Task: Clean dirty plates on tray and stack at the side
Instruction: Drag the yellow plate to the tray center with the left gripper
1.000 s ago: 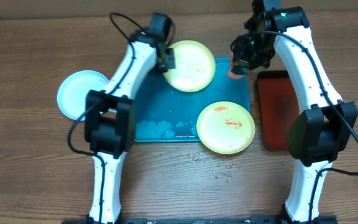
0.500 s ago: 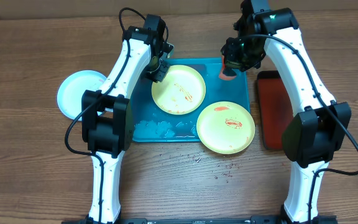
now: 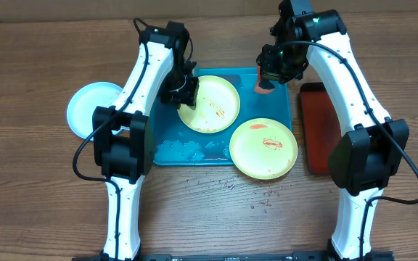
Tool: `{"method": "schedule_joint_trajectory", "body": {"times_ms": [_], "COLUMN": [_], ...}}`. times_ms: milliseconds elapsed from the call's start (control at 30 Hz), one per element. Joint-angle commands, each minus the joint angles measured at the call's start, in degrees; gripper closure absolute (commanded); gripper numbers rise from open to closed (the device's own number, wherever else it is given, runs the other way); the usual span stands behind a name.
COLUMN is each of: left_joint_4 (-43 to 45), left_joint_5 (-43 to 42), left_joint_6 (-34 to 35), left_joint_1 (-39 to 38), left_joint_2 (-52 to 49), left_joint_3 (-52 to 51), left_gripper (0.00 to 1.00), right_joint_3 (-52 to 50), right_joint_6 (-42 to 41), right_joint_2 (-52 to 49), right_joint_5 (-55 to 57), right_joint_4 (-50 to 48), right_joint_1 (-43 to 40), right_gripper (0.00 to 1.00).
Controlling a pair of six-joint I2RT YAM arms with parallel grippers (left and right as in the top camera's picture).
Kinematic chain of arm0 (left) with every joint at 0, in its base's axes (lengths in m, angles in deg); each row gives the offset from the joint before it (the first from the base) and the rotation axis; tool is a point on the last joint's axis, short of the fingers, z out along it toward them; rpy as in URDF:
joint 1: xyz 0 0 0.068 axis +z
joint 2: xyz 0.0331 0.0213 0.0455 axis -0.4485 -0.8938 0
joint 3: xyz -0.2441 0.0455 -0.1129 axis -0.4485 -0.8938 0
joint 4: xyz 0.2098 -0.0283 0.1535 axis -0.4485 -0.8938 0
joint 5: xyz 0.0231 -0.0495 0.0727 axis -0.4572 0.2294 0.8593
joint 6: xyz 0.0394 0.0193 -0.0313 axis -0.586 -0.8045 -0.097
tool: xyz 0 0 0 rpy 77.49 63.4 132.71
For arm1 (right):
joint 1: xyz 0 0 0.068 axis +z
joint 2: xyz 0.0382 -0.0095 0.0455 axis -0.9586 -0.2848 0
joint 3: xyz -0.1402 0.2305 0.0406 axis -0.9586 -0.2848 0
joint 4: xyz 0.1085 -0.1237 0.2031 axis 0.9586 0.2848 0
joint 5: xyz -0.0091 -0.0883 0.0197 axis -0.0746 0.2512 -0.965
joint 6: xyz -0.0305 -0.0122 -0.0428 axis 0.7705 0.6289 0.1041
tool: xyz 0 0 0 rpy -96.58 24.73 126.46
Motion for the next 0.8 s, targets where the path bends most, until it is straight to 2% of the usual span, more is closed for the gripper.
{"method": "schedule_joint_trajectory", "body": {"times_ms": [0,367,533,633,767], "left_joint_4": [1.9,3.1,3.8,2.9,0.8], "left_joint_5": [-1.7,3.9,9.3,9.5,9.7], "left_joint_6": [8.3,10.3,6.9,3.9,4.1], "left_joint_1": [-0.1,1.0,1.0,1.1,1.1], "left_joint_2": [-0.6,-0.6,-0.6,-0.2,3.6], "left_joint_3": [-4.1,-6.4,-6.0,-3.6,-1.5], "left_gripper": [0.59,0.55,0.53,0.55,0.53], "right_joint_3": [1.1,1.1,1.1,1.1,1.1], "right_joint_6": [0.7,0.9,0.9,0.9,0.8], "right_joint_2": [2.3,2.3,2.2,2.2,2.2], "right_joint_5": [-0.3,-0.3,-0.3,-0.3,-0.3], "right_joint_4": [-0.3,0.4,0.3,0.3,-0.1], "right_joint_1": [0.2,0.2,0.2,0.2,0.2], "right_gripper": [0.95,0.95,0.95,0.95,0.95]}}
